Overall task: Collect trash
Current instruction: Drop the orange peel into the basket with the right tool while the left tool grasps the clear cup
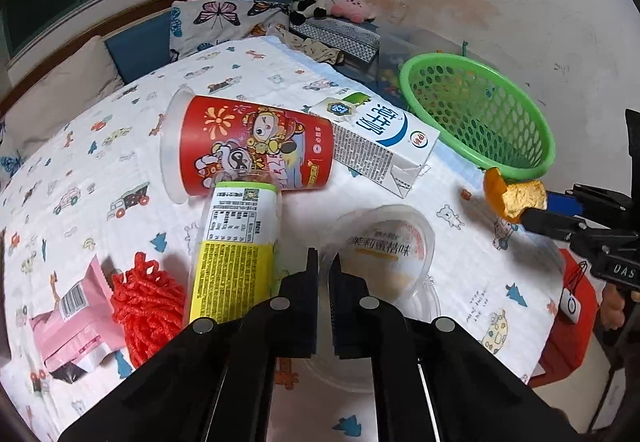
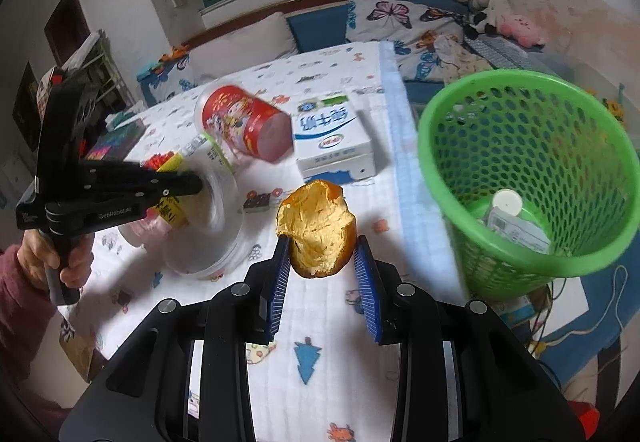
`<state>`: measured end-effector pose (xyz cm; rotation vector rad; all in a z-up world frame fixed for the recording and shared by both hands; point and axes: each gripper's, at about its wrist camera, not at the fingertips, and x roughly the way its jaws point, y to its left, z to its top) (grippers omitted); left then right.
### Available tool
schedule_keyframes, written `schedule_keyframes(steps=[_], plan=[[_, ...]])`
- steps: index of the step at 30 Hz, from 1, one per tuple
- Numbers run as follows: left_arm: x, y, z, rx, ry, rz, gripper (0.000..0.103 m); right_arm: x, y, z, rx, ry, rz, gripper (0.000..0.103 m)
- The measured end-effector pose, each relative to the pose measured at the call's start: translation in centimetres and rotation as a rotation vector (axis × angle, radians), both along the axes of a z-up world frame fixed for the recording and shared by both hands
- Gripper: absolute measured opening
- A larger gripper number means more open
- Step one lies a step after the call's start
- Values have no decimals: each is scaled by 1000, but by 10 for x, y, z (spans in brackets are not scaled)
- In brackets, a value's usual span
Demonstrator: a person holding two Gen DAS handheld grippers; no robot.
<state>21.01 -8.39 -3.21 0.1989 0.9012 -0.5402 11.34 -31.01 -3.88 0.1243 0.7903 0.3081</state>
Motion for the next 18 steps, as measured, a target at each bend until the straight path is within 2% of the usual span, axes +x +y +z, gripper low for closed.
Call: schedule_keyframes(steps=[8, 18], plan=[[-9, -3, 19, -18, -25, 7, 5, 4, -31, 13, -1, -33, -83, 33], [-6, -34, 46, -64, -40, -52, 5, 18, -78, 23, -46, -55, -205, 33]])
